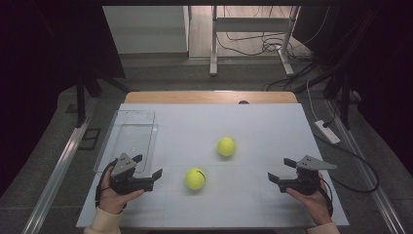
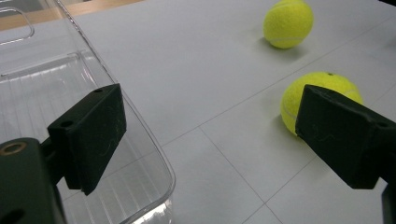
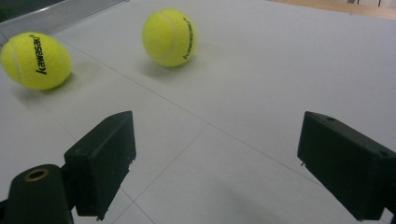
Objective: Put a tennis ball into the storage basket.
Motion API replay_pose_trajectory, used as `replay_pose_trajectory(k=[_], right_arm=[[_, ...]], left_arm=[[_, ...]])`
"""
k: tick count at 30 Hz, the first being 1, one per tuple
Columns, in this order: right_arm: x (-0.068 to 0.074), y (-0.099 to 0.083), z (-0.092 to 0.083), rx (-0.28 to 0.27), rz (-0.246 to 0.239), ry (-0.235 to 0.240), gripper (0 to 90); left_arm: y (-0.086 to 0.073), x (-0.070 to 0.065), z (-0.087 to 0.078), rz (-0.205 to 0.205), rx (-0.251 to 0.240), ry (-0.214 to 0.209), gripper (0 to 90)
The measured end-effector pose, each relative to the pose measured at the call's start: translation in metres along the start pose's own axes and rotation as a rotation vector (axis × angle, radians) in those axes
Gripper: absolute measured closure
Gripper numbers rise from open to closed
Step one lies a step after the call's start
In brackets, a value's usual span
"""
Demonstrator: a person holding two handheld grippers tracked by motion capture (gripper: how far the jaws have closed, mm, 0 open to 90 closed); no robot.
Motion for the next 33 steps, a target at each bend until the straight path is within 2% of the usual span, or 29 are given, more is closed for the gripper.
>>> replay_pose_trajectory(k=[20,24,31,33], right_arm=[[-0.0039,-0.0013,0.0006,-0.005,0.021,0.003,12.4],[-0.0042,-0.0016,0.0014,-0.008,0.028,0.008,12.6],[-0.0033,-0.0020,0.0041,0.000,0.023,0.009,13.1],[-0.0029,-0.0024,0.0047,0.002,0.023,0.008,13.2]], left_arm=[[0.0047,-0.0004,-0.0016,-0.011,-0.011,0.000,9.8],[0.0045,0.0004,-0.0027,-0.028,-0.017,-0.002,9.8],[0.0047,0.0020,-0.0051,-0.031,-0.014,0.004,10.0],[0.0051,0.0019,-0.0064,-0.046,-0.015,0.001,10.1]])
Point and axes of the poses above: each handheld gripper's, and its own axes: z roughly forward along the jaws, y roughly out of its top, x roughly to its left, the point moved 3 cm from there along z, roughly forward along the jaws, and after that the axes turned 11 degrees about -x, right-handed, at the moved point
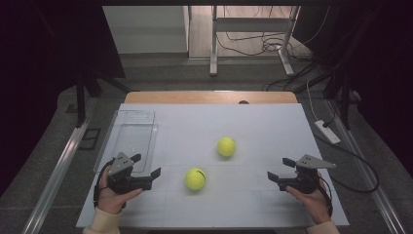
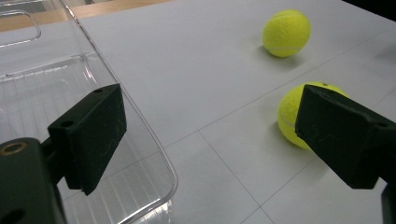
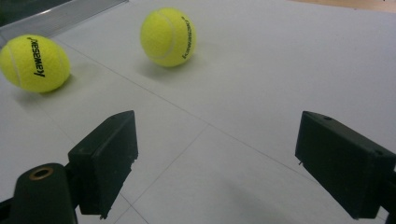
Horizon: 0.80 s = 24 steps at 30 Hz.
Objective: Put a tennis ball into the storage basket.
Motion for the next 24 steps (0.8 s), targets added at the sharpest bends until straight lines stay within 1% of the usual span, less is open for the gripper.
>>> replay_pose_trajectory(k=[2,6,11,19,24], right_arm=[[0.001,0.000,0.000,0.004,0.002,0.001,13.2],[0.002,0.000,-0.001,0.001,0.002,-0.003,13.4],[0.000,0.000,-0.001,-0.003,0.007,-0.010,13.6],[-0.001,0.000,0.003,-0.002,0.011,-0.010,14.1],[0.001,0.000,0.006,0.002,0.005,-0.006,14.4]], left_arm=[[0.000,0.000,-0.001,-0.013,0.006,-0.004,10.2],[0.001,0.000,0.000,-0.012,0.016,-0.001,9.9],[0.006,-0.002,0.001,0.000,0.014,-0.001,9.2],[0.014,-0.006,0.001,-0.001,0.014,-0.018,8.3],[0.019,-0.009,0.004,0.014,0.027,-0.025,8.2]])
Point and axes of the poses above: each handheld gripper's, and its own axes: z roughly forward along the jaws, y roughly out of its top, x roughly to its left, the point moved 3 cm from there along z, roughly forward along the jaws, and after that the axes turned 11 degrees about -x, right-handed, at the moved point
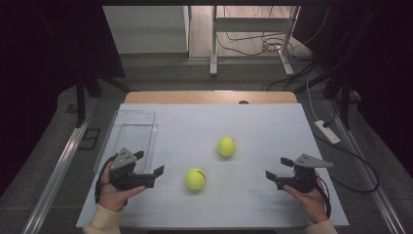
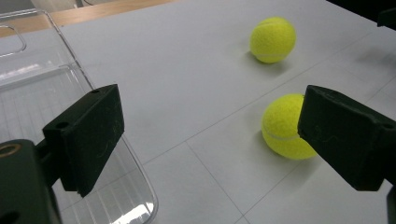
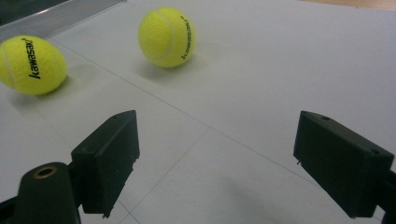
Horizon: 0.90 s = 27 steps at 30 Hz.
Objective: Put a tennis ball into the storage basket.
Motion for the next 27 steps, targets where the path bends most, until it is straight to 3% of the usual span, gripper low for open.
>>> replay_pose_trajectory(k=[6,27], right_arm=[[0.000,0.000,-0.001,0.002,-0.003,0.005,14.3],[-0.002,0.001,0.001,-0.004,-0.008,-0.003,14.5]], left_arm=[[0.005,-0.002,0.001,-0.023,-0.012,-0.016,8.5],[0.023,-0.028,0.028,0.052,0.046,-0.082,8.7]])
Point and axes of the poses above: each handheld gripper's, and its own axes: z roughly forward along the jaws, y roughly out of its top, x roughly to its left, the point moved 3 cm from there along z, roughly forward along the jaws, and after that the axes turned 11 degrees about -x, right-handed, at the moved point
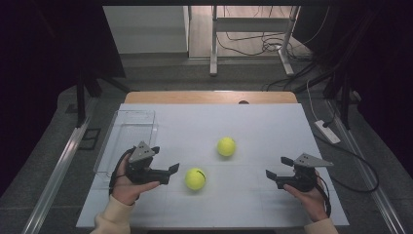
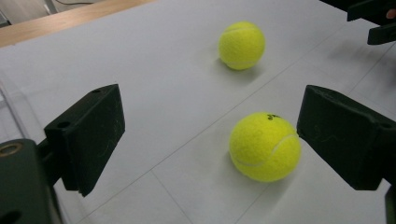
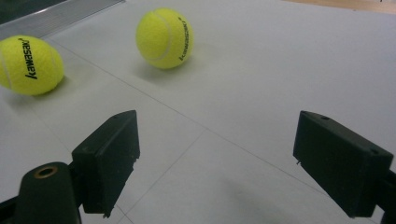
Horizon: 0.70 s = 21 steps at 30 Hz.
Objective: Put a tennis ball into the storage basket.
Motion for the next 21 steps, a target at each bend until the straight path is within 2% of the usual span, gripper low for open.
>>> replay_pose_trajectory(k=[12,21], right_arm=[[0.001,0.000,-0.002,-0.001,-0.001,-0.001,14.4],[0.002,-0.001,0.000,0.005,-0.004,0.001,14.4]], left_arm=[[0.004,-0.009,0.018,0.015,0.034,-0.037,8.4],[0.010,-0.018,0.030,0.046,0.056,-0.068,8.4]])
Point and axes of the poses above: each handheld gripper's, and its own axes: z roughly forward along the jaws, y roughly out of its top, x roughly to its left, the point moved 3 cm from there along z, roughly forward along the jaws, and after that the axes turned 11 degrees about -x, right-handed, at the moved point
